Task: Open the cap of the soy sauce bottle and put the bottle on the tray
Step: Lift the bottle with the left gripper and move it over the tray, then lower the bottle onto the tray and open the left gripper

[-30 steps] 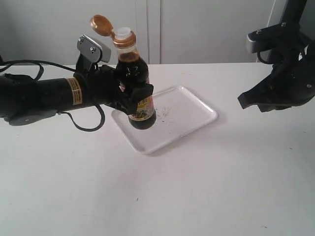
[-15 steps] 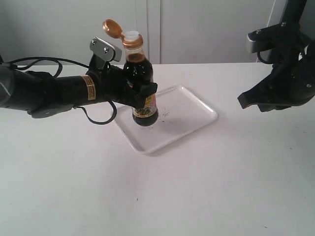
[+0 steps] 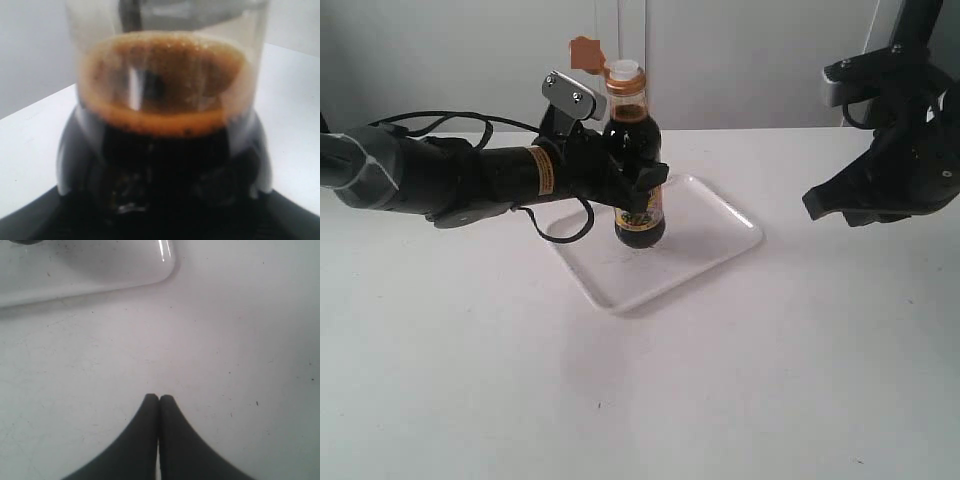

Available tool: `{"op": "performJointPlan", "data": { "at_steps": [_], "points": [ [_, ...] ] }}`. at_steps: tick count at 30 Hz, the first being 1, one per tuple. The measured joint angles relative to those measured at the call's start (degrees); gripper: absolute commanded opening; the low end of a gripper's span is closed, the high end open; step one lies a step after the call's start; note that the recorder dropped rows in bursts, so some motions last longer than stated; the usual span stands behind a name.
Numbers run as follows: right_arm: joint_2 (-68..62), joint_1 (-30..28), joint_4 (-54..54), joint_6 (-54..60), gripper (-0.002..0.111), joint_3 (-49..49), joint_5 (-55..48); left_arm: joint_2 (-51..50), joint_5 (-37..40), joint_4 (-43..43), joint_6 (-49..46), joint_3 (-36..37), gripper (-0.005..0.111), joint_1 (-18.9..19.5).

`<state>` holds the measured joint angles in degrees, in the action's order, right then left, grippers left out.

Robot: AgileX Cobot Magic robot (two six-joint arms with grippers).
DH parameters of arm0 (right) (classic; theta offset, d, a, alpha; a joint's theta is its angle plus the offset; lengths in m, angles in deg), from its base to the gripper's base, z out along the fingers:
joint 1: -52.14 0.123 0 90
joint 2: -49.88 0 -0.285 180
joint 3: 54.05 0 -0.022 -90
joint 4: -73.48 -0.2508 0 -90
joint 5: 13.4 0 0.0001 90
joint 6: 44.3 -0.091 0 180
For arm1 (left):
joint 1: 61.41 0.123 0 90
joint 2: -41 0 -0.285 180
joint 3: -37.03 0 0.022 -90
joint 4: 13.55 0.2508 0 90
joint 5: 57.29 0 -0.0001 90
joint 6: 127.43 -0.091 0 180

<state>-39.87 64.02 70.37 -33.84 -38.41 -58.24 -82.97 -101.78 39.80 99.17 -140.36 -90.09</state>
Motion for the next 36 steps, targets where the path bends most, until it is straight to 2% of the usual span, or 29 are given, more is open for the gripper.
{"op": "performJointPlan", "data": {
  "at_steps": [20,23,24,26,31,32,36],
  "points": [
    [0.0,0.0,0.0,0.0,0.0,0.0,0.11,-4.07,0.78,-1.09,-0.1,-3.04,0.001,0.0],
    [0.0,0.0,0.0,0.0,0.0,0.0,0.11,-4.12,0.78,-1.09,-0.1,-3.13,0.017,0.0],
    [0.0,0.0,0.0,0.0,0.0,0.0,0.11,-4.12,0.78,-1.09,-0.1,-3.13,0.026,0.0],
    [0.0,0.0,0.0,0.0,0.0,0.0,0.11,-4.12,0.78,-0.79,-0.1,-3.13,0.045,0.0],
    [0.0,0.0,0.0,0.0,0.0,0.0,0.11,-4.12,0.25,-0.69,-0.2,-3.16,0.102,0.0],
    [0.0,0.0,0.0,0.0,0.0,0.0,0.11,-4.12,-0.55,-0.8,-0.2,-3.42,0.105,0.0],
    [0.0,0.0,0.0,0.0,0.0,0.0,0.11,-3.62,-1.83,-1.18,-0.2,-4.07,0.105,0.0]
  ]
}}
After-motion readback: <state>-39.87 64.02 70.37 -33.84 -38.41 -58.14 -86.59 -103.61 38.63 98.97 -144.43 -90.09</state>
